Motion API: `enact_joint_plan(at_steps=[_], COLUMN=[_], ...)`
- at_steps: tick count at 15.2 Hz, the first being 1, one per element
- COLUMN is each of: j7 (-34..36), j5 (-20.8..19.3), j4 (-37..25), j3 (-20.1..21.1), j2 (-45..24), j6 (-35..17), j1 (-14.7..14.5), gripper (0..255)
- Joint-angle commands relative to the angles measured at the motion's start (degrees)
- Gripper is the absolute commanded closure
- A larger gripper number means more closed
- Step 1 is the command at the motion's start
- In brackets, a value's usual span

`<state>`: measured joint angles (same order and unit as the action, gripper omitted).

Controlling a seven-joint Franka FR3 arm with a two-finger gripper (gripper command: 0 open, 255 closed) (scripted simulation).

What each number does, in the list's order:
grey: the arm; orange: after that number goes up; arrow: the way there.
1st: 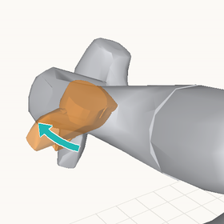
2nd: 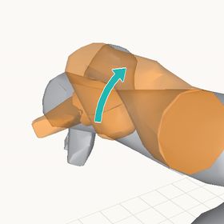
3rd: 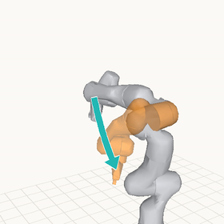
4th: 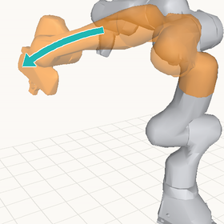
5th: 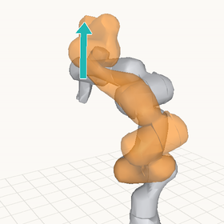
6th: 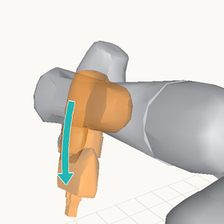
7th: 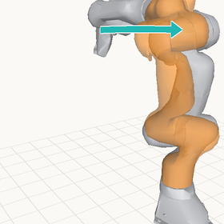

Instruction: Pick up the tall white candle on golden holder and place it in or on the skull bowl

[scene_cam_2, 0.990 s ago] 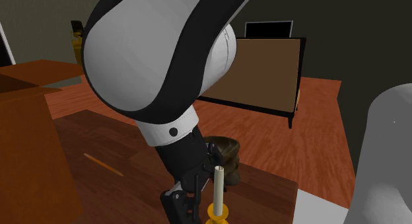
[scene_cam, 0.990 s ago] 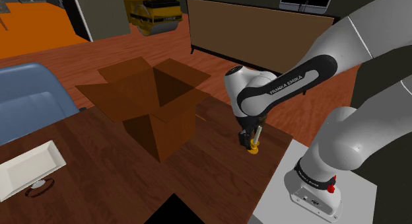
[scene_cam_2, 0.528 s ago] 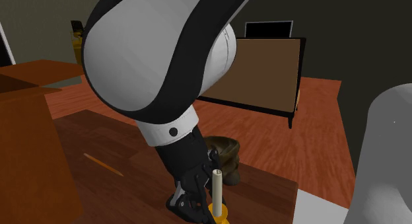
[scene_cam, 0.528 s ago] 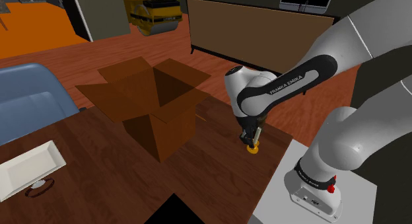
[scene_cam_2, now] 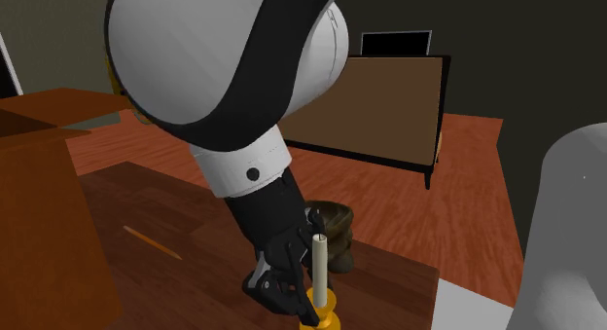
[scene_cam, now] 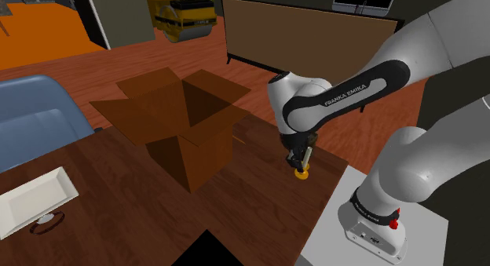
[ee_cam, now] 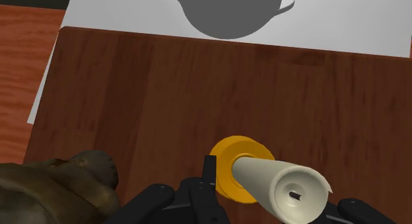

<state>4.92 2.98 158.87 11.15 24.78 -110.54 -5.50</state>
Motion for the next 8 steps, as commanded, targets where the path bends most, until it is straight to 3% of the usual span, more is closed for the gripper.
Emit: enact_joint_plan(at_steps=[1,8], j7=[-0.2,-0.7], j5=[0.0,-0.1], j4=[-0.7,-3.7], j3=[-0.2,-0.8], j2=[1.5,5.4], j6=[2.2,9.1], j1=[0.0,-0.1], gripper=[255,255])
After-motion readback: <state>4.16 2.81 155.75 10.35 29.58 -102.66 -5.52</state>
